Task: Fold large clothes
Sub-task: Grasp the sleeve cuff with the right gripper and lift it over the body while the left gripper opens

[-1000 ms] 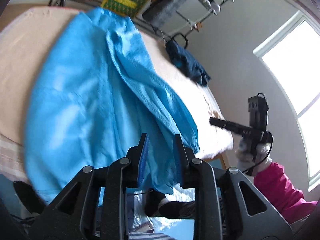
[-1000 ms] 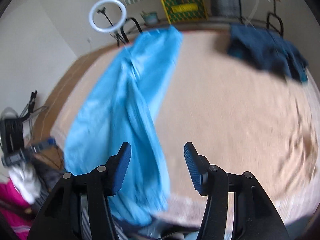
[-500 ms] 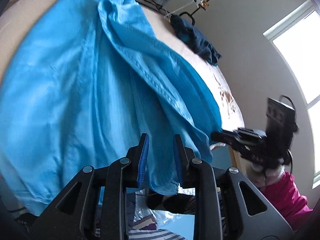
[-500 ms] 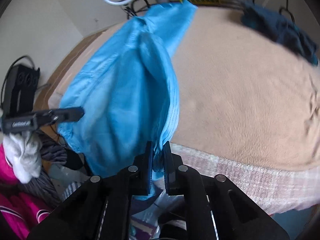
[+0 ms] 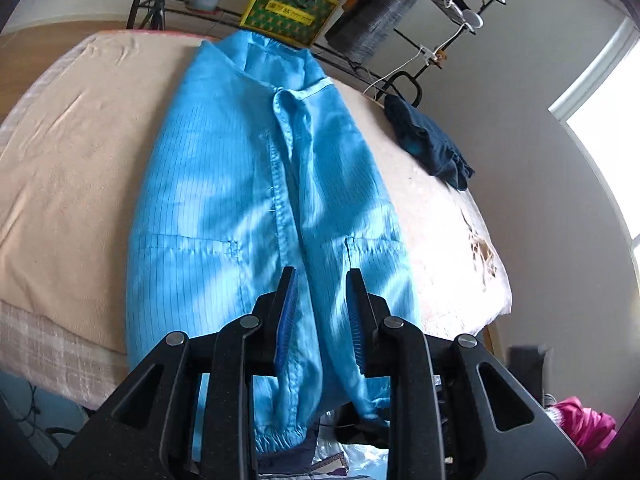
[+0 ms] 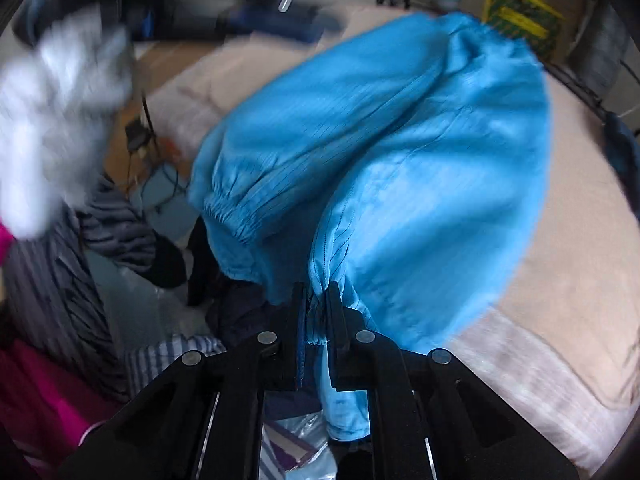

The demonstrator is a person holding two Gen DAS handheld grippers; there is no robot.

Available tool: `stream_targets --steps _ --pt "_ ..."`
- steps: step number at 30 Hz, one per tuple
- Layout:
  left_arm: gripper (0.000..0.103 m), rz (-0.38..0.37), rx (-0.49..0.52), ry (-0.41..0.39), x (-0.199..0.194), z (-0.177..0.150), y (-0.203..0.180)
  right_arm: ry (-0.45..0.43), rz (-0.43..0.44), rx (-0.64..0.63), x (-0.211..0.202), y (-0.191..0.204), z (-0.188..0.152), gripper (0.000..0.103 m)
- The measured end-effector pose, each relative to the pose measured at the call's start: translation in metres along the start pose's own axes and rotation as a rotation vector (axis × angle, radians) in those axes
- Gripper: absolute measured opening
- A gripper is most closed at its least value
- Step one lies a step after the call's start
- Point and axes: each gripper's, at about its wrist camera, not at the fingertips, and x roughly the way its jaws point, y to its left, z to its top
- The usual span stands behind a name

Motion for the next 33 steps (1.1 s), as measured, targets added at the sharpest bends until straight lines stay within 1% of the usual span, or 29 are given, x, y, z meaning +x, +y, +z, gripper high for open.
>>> stream_targets --steps 1,2,4,5,6,7,8,9,11,13,14,15,16,17,18,19,21,23,25,27,29,31,32,33 --pt "0.023 0.003 -0.007 0.009 0.002 0.003 0.003 0.022 0.002 0.002 0.008 0.000 0.001 0.012" --pt "0.023 0.002 -0.008 0.015 0.004 0.008 0.005 0.036 0.012 0.009 0.015 -0.001 0.002 0.012" --pt "0.023 0.000 0.010 0.014 0.004 0.019 0.005 0.032 0.030 0.014 0.011 -0.004 0.005 0.014" --pt "0.024 -0.002 0.024 0.013 0.004 0.027 0.004 0.022 0.041 0.015 0.004 -0.006 0.004 0.023" --pt "0.031 -0.005 0.038 0.012 0.005 0.037 0.002 0.005 0.065 0.017 -0.008 -0.008 0.004 0.027" --pt "0.037 -0.011 0.050 0.011 0.006 0.047 0.001 -0.027 0.080 0.018 -0.021 -0.011 0.000 0.036" --pt "0.048 -0.017 0.066 0.010 0.008 0.062 -0.002 -0.066 0.088 0.022 -0.035 -0.016 -0.003 0.042" --pt "0.052 -0.015 0.075 0.012 0.010 0.071 -0.003 -0.113 0.082 0.041 -0.052 -0.024 -0.008 0.043" --pt "0.053 -0.015 0.076 0.011 0.019 0.098 -0.004 -0.148 0.044 0.090 -0.067 -0.038 -0.014 0.043" --pt "0.056 -0.029 0.070 0.039 0.038 0.125 -0.001 -0.161 -0.015 0.167 -0.073 -0.059 -0.021 0.043" --pt "0.056 -0.015 0.058 0.047 0.051 0.140 0.003 -0.157 -0.031 0.208 -0.072 -0.069 -0.025 0.044" --pt "0.056 -0.009 0.051 0.052 0.061 0.149 0.005 -0.142 -0.039 0.259 -0.066 -0.080 -0.028 0.044" --pt "0.056 -0.006 0.040 0.063 0.073 0.159 0.010 -0.125 -0.030 0.303 -0.060 -0.090 -0.034 0.044" --pt "0.056 -0.015 0.007 0.080 0.089 0.170 0.018 -0.109 -0.005 0.343 -0.053 -0.097 -0.038 0.044" --pt "0.056 -0.032 -0.019 0.094 0.101 0.176 0.024 -0.098 0.030 0.377 -0.046 -0.103 -0.043 0.044" --pt "0.056 -0.060 -0.065 0.111 0.116 0.185 0.033 -0.093 0.052 0.395 -0.043 -0.108 -0.046 0.044" --pt "0.056 -0.076 -0.127 0.109 0.136 0.198 0.047 -0.080 0.087 0.411 -0.031 -0.106 -0.049 0.044" --pt "0.058 -0.068 -0.159 0.116 0.156 0.209 0.057 -0.059 0.131 0.416 -0.023 -0.102 -0.052 0.044" --pt "0.058 -0.054 -0.184 0.126 0.172 0.216 0.064 -0.047 0.155 0.410 -0.021 -0.100 -0.052 0.044" --pt "0.058 -0.066 -0.183 0.140 0.185 0.219 0.066 -0.047 0.175 0.402 -0.022 -0.097 -0.051 0.044" --pt "0.058 -0.062 -0.147 0.170 0.195 0.219 0.060 -0.050 0.206 0.420 -0.021 -0.103 -0.052 0.044" --pt "0.058 -0.042 -0.105 0.184 0.202 0.218 0.052 -0.056 0.241 0.455 -0.023 -0.109 -0.055 0.044" --pt "0.058 -0.015 -0.069 0.194 0.206 0.218 0.046 -0.060 0.263 0.474 -0.024 -0.112 -0.056 0.044" --pt "0.054 0.013 -0.047 0.202 0.209 0.217 0.042 -0.061 0.284 0.489 -0.024 -0.115 -0.058 0.044"
